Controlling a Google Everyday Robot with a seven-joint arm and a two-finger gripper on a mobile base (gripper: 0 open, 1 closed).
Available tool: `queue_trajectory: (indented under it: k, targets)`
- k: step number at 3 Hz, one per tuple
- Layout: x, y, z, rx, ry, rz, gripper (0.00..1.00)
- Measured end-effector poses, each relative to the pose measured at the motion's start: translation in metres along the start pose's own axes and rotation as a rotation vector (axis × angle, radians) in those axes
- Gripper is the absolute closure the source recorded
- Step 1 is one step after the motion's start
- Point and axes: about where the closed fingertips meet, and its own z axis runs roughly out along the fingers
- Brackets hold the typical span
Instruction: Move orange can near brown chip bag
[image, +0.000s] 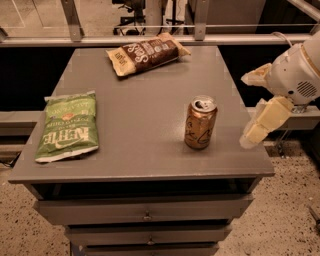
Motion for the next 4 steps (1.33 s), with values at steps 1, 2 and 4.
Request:
queue_trajectory:
  k: [1,2,4]
  targets:
    - [-0.018,0.003,0.032,-0.052,-0.22,-0.012,0.0]
    - [-0.028,0.009,0.052,-0.076,-0.341,-0.049,0.0]
    - [-0.039,0.005,0.09,-0.09,-0.508,-0.094,0.26]
